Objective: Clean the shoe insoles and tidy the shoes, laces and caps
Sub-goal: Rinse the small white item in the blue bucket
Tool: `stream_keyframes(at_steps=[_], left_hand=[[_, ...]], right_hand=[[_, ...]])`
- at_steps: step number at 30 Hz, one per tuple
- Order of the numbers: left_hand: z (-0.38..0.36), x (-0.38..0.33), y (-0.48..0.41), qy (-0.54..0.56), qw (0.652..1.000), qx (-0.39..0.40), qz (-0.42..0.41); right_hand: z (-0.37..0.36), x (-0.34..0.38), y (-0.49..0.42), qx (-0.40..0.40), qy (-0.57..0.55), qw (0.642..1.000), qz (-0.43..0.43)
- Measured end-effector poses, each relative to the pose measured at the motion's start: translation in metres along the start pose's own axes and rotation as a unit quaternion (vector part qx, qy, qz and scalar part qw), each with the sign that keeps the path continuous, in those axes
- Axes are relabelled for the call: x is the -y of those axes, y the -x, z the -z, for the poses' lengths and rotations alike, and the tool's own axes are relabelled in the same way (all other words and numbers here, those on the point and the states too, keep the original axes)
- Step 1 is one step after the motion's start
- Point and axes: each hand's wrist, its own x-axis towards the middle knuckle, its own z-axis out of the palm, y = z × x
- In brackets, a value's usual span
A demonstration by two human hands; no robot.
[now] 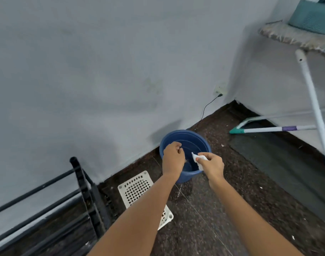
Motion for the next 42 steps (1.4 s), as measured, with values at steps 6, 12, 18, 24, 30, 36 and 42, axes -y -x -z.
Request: stream_keyframes(at_steps=[6,12,18,24,30,36,42], left_hand=[[0.003,-0.014,-0.022,-0.012,1.000,0.006,0.028],[-0.020,0.003,-0.049,-0.030,0.997,0.030,0.063],[-0.046,0.021,-0.071,-0.030,0.993,0.041,0.104],[-0.059,0.030,-0.087,-0.033,0.993,0.042,0.107],[-0.057,0.037,-0.074,-0.024,0.995,0.026,0.098],[-0.028,0.035,-0.030,-0.048,0.998,-0.002,0.051],[0.039,0.044,0.038,-0.199,0.980,-0.020,-0.016]], right_hand=[[-0.011,0.016,-0.021,-0.003,-0.013,0.999,-0.039],[-0.028,-0.008,-0.065,-0.025,0.002,0.995,-0.100],[-0.035,-0.025,-0.103,-0.027,0.015,0.992,-0.125],[-0.043,-0.033,-0.132,-0.013,-0.034,0.990,-0.135],[-0.040,-0.031,-0.113,-0.020,0.000,0.996,-0.091],[-0.042,-0.019,-0.036,0.076,0.109,0.990,0.050],[-0.053,-0.014,0.052,0.141,0.248,0.937,0.202]])
